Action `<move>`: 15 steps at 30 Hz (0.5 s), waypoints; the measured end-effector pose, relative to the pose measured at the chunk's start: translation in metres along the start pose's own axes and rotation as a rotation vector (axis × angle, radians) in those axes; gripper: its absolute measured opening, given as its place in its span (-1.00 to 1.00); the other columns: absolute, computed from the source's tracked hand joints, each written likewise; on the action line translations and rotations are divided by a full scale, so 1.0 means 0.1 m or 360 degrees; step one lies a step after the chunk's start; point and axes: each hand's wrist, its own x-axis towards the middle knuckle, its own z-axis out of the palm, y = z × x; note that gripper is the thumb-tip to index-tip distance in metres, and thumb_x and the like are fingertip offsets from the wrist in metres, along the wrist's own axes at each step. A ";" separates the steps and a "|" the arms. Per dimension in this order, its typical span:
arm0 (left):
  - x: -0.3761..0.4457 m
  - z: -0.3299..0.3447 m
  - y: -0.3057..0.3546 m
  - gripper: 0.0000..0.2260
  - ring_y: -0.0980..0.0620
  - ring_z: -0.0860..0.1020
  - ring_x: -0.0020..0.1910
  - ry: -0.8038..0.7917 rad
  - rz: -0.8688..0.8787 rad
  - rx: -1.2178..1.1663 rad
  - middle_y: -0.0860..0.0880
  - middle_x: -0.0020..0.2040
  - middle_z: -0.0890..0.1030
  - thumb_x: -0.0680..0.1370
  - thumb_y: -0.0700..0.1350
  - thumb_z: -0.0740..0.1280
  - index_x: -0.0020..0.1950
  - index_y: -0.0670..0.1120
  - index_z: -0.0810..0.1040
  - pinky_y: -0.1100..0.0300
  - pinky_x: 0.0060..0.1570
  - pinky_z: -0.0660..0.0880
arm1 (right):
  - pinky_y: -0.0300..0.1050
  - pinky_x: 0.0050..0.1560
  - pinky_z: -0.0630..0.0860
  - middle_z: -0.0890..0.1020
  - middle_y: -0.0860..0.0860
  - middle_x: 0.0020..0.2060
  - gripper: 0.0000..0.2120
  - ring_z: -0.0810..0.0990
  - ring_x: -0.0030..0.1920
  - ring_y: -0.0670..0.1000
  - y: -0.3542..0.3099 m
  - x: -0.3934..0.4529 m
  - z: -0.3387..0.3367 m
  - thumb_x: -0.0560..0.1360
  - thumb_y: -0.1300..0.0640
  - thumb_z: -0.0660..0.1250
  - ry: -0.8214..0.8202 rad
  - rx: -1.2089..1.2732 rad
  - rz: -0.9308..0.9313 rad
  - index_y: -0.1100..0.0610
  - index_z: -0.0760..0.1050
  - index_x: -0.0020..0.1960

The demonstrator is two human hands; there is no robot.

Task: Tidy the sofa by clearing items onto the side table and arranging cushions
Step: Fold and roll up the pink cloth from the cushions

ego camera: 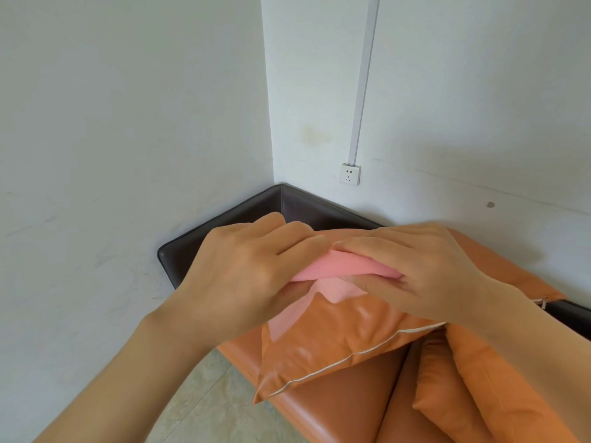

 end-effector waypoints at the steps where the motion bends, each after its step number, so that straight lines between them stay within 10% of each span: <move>1: 0.00 0.00 0.00 -0.83 -0.04 0.55 -0.30 -0.0004 0.0004 0.0015 0.04 -0.11 0.65 0.50 -0.11 0.41 0.09 -0.05 0.62 0.09 -0.52 0.40 | -0.34 -0.11 0.41 0.69 -0.03 -0.05 -0.72 0.61 -0.13 -0.03 0.00 0.00 0.00 0.53 0.01 0.30 -0.0031 0.0014 0.0010 0.16 0.63 0.11; 10: 0.00 -0.02 0.07 -0.84 0.01 0.50 -0.44 -0.0074 -0.0213 -0.0124 0.07 -0.38 0.56 0.45 0.02 0.39 -0.08 -0.02 0.68 0.14 -0.53 0.35 | -0.08 -0.34 0.53 0.69 -0.02 -0.08 -0.77 0.63 -0.21 0.03 -0.01 -0.02 0.01 0.48 0.09 0.44 0.0098 -0.0198 -0.0132 0.09 0.60 0.12; 15: 0.02 -0.02 0.07 -0.82 0.04 0.51 -0.39 -0.0119 -0.0118 -0.0013 0.08 -0.29 0.60 0.46 0.01 0.43 0.01 -0.01 0.67 0.23 -0.50 0.24 | -0.57 0.02 0.22 0.69 -0.05 -0.08 -0.73 0.52 -0.05 -0.13 -0.04 -0.02 -0.03 0.53 0.00 0.32 -0.0103 0.0024 0.0034 0.15 0.65 0.09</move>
